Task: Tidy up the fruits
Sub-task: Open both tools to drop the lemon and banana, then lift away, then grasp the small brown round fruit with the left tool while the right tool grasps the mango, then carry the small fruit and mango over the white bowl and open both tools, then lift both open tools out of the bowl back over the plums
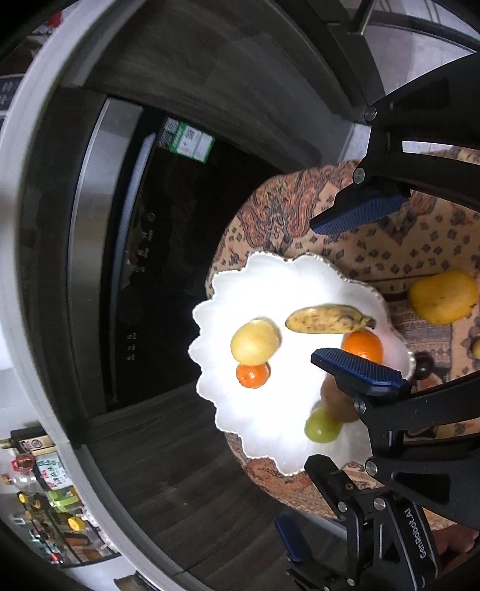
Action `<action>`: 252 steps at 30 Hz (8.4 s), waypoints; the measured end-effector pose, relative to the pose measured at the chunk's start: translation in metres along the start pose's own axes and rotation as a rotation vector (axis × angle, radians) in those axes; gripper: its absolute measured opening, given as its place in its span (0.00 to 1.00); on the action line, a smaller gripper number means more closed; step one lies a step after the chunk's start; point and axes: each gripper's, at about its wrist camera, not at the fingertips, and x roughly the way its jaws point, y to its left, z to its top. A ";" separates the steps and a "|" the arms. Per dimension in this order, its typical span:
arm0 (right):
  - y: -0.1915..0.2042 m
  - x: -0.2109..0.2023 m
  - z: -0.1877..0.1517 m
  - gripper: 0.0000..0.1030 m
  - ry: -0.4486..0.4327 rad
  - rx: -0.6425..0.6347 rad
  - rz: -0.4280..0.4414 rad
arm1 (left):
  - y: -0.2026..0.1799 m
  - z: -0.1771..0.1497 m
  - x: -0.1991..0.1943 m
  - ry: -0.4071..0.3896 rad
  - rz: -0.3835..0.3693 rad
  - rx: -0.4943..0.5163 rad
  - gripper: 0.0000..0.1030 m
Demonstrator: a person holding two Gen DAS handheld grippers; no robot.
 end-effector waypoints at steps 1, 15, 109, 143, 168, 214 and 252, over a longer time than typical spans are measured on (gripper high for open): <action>0.000 -0.006 -0.001 0.63 -0.007 0.000 -0.003 | -0.001 -0.001 -0.006 -0.008 -0.001 0.002 0.92; -0.001 -0.064 -0.027 0.63 -0.051 -0.003 -0.027 | -0.008 -0.028 -0.056 -0.035 0.008 -0.021 0.92; -0.018 0.002 -0.143 0.63 0.026 -0.044 -0.060 | -0.044 -0.158 0.026 0.103 -0.034 -0.053 0.22; 0.017 0.052 -0.130 0.50 0.121 -0.097 -0.057 | -0.002 -0.157 0.029 0.102 0.004 -0.150 0.22; 0.019 -0.029 -0.065 0.50 -0.059 -0.077 -0.026 | 0.001 -0.081 -0.019 -0.026 -0.028 -0.112 0.22; 0.026 0.085 0.004 0.68 0.077 -0.060 -0.054 | 0.036 0.001 0.090 0.049 0.038 -0.034 0.67; 0.025 -0.049 -0.040 0.76 -0.089 -0.021 -0.100 | 0.018 -0.047 -0.032 -0.030 0.057 -0.057 0.83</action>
